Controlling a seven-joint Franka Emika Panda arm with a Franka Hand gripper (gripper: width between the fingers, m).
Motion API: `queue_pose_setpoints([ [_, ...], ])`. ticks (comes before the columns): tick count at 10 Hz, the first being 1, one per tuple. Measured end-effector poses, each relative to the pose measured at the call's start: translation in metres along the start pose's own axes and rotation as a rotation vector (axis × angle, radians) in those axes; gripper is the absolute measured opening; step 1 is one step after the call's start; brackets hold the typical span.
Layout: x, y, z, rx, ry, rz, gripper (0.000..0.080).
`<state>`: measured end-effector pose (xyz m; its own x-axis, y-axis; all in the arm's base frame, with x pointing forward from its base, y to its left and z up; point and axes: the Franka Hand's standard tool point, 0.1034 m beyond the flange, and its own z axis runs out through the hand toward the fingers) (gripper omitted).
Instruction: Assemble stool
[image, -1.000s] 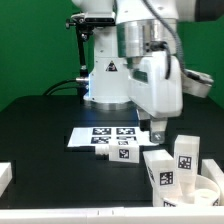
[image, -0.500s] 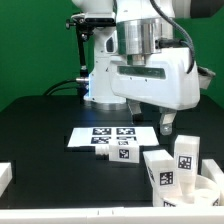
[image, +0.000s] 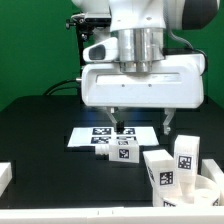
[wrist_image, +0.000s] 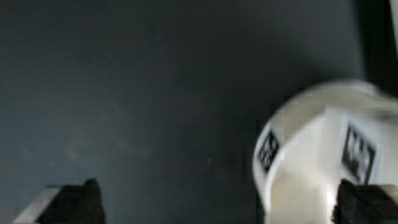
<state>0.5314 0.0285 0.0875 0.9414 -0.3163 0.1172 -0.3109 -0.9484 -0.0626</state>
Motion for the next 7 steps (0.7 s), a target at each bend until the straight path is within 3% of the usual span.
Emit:
queue_pose_setpoints([
  [5,0.002,0.004,0.000,-0.009,0.000,-0.257,0.0649],
  [7,-0.006,0.015,0.001,-0.002,-0.028,-0.337,0.0649],
])
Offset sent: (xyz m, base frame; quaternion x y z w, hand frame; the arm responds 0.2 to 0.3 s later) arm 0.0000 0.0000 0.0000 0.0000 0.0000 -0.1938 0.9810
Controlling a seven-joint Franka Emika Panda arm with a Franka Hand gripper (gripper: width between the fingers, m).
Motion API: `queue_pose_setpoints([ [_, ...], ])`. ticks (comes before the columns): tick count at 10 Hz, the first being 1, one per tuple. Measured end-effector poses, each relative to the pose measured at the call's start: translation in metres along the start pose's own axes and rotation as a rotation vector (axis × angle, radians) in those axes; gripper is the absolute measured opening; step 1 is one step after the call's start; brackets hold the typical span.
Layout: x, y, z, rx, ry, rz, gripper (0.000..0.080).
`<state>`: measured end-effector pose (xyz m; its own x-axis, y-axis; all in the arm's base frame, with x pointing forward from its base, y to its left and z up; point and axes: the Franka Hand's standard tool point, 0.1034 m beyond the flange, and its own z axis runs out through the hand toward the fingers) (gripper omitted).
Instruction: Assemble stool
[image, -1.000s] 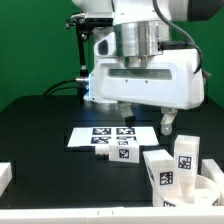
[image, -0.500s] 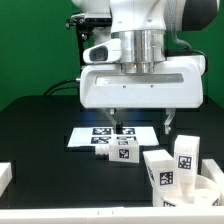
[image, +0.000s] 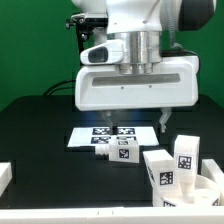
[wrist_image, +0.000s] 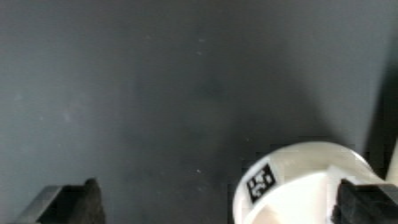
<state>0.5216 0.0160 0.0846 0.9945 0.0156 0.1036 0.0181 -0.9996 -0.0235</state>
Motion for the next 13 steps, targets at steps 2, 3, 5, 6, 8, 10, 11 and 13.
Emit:
queue_pose_setpoints([
  [2,-0.027,0.001,0.009,-0.006,-0.015,-0.085,0.0649],
  [3,-0.038,-0.004,0.015,-0.018,-0.012,-0.138,0.0649],
  [5,-0.033,0.002,0.013,-0.027,-0.017,-0.286,0.0649],
  [6,-0.034,0.003,0.014,-0.033,-0.033,-0.407,0.0649],
  [8,-0.042,0.007,0.019,-0.007,-0.117,-0.725,0.0649],
  [10,-0.059,-0.001,0.026,0.001,-0.161,-0.928,0.0649],
  [11,-0.066,0.010,0.024,0.015,-0.153,-1.017,0.0649],
  [13,-0.067,0.018,0.024,0.008,-0.169,-1.131,0.0649],
])
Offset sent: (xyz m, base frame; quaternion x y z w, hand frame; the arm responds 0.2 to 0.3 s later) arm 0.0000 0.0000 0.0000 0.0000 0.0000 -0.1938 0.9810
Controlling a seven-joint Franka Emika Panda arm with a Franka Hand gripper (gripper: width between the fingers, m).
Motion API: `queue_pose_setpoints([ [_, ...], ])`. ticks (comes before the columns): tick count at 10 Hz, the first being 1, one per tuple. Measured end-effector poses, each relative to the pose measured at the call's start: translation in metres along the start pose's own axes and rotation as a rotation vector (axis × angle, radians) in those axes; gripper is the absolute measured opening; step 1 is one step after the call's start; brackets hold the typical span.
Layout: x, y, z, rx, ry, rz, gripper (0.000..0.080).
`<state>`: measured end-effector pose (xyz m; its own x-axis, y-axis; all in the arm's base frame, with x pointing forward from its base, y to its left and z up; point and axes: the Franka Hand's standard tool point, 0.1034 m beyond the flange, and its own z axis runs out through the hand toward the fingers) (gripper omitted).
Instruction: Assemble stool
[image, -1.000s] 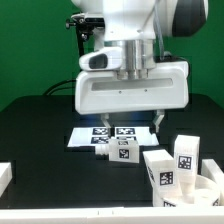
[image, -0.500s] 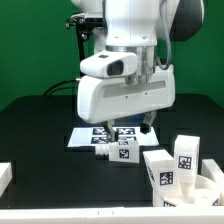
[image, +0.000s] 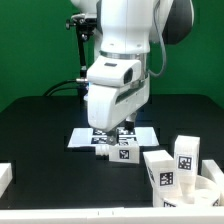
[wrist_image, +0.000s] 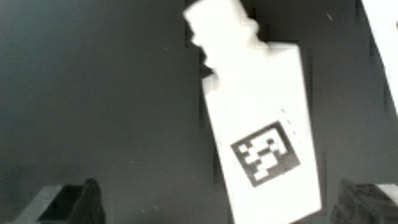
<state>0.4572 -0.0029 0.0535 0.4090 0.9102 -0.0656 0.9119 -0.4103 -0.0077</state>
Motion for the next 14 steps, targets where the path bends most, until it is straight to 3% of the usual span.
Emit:
queue_pose_setpoints([
  [2,-0.002,0.000,0.002,-0.002,-0.010,-0.087,0.0649],
  [5,0.006,-0.019,0.030,0.028,-0.046,-0.093,0.0649],
  [8,0.013,-0.023,0.045,0.011,-0.041,-0.079,0.0649],
  [9,0.012,-0.023,0.045,0.011,-0.042,-0.051,0.0562],
  [10,0.012,-0.023,0.045,0.011,-0.042,-0.029,0.0562],
  [12,0.012,-0.023,0.045,0.011,-0.042,-0.016,0.0315],
  [14,0.011,-0.022,0.044,0.006,-0.041,0.169,0.0316],
])
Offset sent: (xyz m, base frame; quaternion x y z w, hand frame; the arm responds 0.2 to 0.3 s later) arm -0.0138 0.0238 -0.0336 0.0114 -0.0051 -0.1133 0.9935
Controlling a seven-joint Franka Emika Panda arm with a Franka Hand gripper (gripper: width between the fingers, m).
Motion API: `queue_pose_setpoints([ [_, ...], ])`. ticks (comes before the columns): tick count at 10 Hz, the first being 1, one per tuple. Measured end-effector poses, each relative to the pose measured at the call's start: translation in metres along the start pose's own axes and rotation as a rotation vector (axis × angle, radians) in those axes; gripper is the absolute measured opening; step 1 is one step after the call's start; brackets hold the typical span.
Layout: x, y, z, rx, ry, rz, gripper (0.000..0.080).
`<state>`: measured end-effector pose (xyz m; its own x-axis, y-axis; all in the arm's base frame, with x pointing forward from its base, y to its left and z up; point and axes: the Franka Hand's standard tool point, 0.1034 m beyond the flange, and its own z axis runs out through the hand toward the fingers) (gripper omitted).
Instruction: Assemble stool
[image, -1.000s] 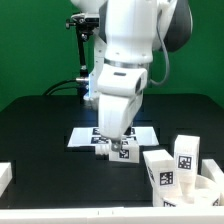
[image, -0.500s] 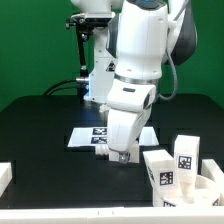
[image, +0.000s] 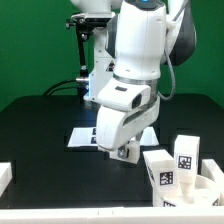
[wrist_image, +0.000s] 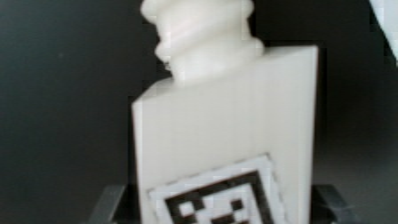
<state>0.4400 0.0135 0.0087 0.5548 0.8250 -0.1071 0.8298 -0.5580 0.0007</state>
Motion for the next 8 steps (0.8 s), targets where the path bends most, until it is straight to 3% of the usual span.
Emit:
queue_pose_setpoints([
  [2,-0.015,0.011,-0.005,-0.012,0.040,0.357,0.0316],
  [3,-0.021,0.008,-0.002,0.014,0.041,0.564,0.0316],
  [5,-0.038,0.017,0.000,0.044,0.064,0.794,0.0317],
  [8,-0.040,0.018,0.001,0.046,0.063,0.985,0.0317],
])
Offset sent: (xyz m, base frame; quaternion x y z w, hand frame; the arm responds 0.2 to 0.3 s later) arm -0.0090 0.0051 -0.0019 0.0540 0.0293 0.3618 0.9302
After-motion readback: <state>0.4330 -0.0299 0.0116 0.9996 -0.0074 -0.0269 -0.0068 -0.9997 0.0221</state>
